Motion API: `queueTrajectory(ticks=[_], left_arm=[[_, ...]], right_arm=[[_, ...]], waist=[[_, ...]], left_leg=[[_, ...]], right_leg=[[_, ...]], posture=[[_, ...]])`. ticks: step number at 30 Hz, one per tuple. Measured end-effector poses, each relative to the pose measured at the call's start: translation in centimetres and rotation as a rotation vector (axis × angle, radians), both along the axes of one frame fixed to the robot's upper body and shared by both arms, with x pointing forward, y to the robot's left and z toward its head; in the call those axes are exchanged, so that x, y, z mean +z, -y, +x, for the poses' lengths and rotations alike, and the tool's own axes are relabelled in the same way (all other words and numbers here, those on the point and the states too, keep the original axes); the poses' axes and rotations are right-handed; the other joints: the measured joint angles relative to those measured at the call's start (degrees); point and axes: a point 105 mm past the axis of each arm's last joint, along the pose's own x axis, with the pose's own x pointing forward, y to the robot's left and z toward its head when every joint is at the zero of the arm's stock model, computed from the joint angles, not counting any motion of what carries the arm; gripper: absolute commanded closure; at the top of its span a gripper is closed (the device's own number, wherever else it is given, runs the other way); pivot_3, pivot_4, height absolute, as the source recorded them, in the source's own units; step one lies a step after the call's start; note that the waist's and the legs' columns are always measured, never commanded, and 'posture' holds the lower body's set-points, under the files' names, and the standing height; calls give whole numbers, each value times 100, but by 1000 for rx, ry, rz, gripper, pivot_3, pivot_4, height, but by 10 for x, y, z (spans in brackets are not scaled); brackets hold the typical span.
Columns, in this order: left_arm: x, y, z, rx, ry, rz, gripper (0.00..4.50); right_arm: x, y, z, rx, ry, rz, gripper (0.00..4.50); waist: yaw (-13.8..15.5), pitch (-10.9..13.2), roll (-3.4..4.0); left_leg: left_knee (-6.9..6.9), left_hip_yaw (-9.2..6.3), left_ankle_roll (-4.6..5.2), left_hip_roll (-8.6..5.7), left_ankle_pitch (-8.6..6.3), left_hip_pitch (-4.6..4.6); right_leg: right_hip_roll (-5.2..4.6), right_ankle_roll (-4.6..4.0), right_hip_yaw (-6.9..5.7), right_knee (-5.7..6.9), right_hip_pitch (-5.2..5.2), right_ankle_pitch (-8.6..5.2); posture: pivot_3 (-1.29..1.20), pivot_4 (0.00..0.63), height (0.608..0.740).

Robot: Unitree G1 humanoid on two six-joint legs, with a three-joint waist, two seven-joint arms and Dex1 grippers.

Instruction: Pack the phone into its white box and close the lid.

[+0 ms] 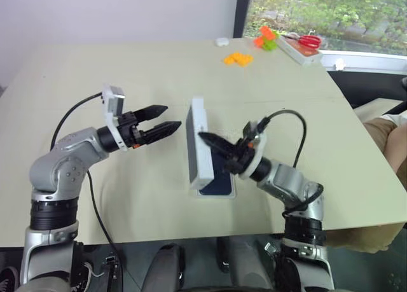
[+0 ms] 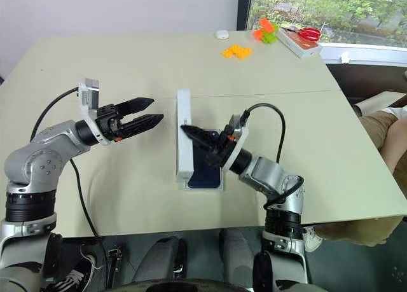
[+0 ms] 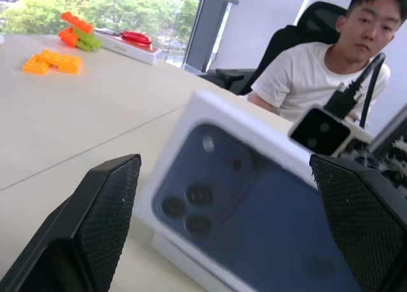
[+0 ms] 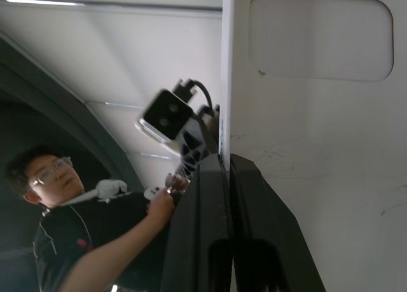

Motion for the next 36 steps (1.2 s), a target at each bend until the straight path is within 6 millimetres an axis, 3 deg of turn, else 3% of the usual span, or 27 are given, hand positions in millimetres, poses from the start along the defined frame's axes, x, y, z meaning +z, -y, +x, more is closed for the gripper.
queueTrajectory(ticks=[1,4,11,20,33,36], left_arm=[[-2,-1,-3,-2,-3,12,0],[-8,-6,-9,-19,-36,34,804],[-13,-7,-17,-45,-62,38,4471],[-22,-2,-19,-41,-76,52,4471],[-49,6,-24,-57,-120,101,4471],[-57,13,-23,-62,-122,109,4500]], right_arm=[[1,0,1,-2,0,4,4422],[2,-2,0,4,2,18,4500],[-1,-15,-5,48,-12,17,4500],[-28,-12,0,19,-109,-92,4500],[-29,1,13,-70,-119,-96,4500],[-30,3,10,-67,-108,-115,3113]], waist=[[0,0,0],[5,0,0],[6,0,0],[14,-1,-2],[28,-1,-2],[26,-1,-2]], left_leg=[[0,0,0,1,0,1],[0,-4,0,4,0,1],[1,-3,0,3,0,0],[2,-2,0,0,0,-1],[5,0,0,-1,0,0],[5,0,0,-1,0,0]], right_leg=[[2,0,0,0,0,0],[8,0,0,1,0,-1],[5,2,1,-1,1,-3],[1,3,2,-4,2,-3],[1,4,6,-4,6,-4],[1,5,6,-4,6,-4]], posture=[[0,150,740],[0,150,740],[0,150,740],[0,150,740],[0,150,740],[0,150,740]])
